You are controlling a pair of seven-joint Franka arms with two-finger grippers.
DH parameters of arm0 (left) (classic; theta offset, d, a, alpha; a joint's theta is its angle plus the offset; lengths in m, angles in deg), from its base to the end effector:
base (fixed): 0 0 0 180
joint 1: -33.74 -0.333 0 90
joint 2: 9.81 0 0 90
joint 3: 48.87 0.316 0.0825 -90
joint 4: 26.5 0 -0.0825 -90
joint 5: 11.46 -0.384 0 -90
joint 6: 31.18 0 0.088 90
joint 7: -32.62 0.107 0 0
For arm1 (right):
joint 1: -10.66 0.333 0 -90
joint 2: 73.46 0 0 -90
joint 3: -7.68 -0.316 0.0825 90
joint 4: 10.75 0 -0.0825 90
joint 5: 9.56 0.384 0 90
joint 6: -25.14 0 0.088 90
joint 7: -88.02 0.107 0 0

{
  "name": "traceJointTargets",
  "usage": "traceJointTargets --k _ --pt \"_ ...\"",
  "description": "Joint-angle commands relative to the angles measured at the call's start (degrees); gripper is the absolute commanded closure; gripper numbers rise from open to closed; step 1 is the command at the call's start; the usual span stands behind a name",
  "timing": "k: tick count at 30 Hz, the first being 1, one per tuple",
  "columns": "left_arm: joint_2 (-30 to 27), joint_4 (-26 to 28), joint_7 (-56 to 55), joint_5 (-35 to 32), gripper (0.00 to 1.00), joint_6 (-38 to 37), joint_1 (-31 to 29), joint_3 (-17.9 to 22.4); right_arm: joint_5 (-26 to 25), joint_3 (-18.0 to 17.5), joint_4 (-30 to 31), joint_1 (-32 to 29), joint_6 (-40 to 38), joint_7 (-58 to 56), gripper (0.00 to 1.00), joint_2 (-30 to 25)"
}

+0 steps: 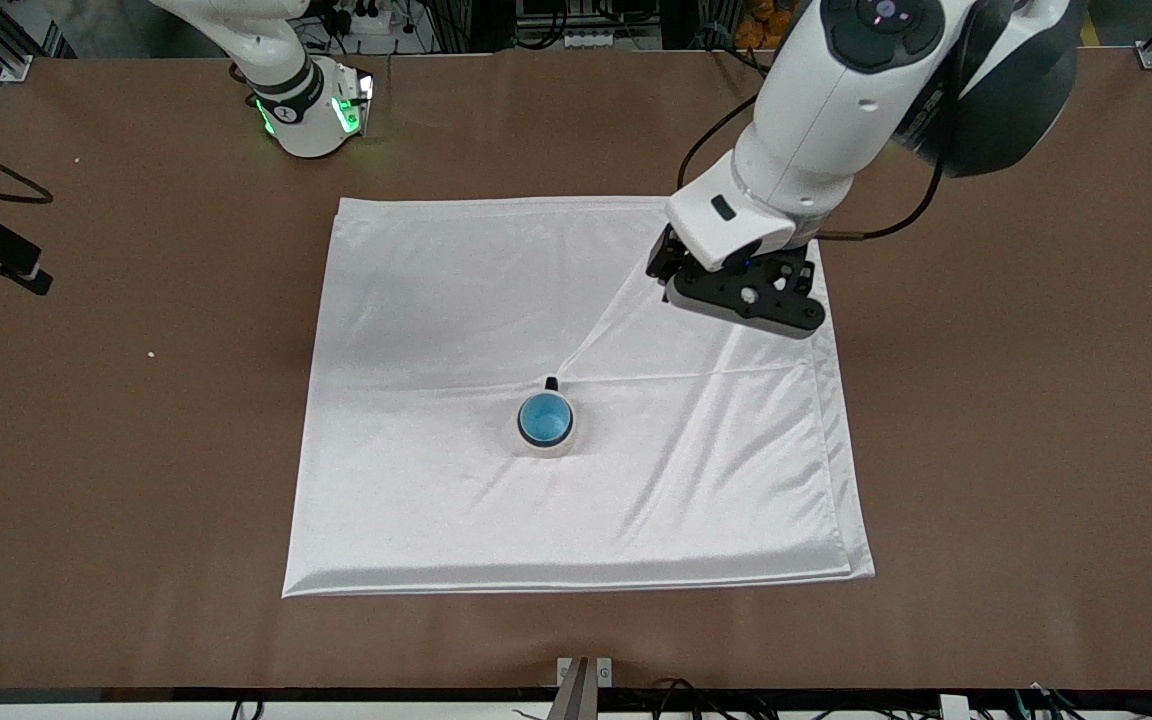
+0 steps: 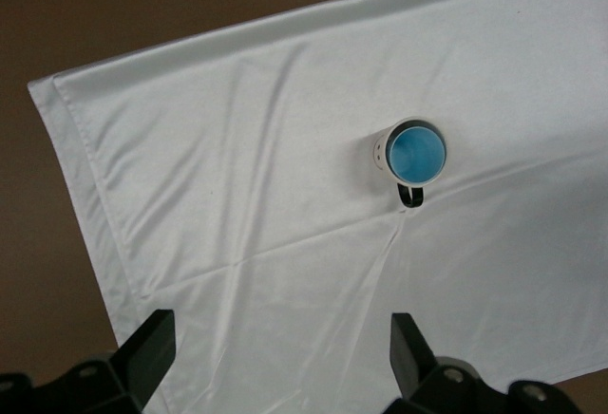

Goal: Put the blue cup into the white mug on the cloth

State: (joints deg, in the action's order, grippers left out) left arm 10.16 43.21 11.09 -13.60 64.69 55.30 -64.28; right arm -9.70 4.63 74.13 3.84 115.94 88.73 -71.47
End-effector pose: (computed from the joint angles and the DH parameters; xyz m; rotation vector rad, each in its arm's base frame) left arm 0.5537 -0.3693 0.5959 3.0111 -0.3786 0.1201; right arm 0.5662 -0.0382 0.6486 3.1349 -0.1229 0.1077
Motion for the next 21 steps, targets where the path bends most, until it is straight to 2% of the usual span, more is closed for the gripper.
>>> traceJointTargets --k 1,10,21 --pt "-8.97 8.77 -5.27 1.43 0.00 -2.61 -1.17 -0.07 1.02 -0.47 -1.03 -1.27 -0.63 -0.97 0.00 0.47" --pt "-15.22 12.74 -5.89 1.87 0.00 -7.80 -4.77 -0.16 1.10 -0.47 -0.24 -2.24 -0.80 -0.97 0.00 0.47" --pt "-16.80 12.56 -8.45 6.27 0.00 -12.11 -11.28 -0.16 1.10 -0.56 0.73 -1.80 -0.36 -0.97 0.00 0.20"
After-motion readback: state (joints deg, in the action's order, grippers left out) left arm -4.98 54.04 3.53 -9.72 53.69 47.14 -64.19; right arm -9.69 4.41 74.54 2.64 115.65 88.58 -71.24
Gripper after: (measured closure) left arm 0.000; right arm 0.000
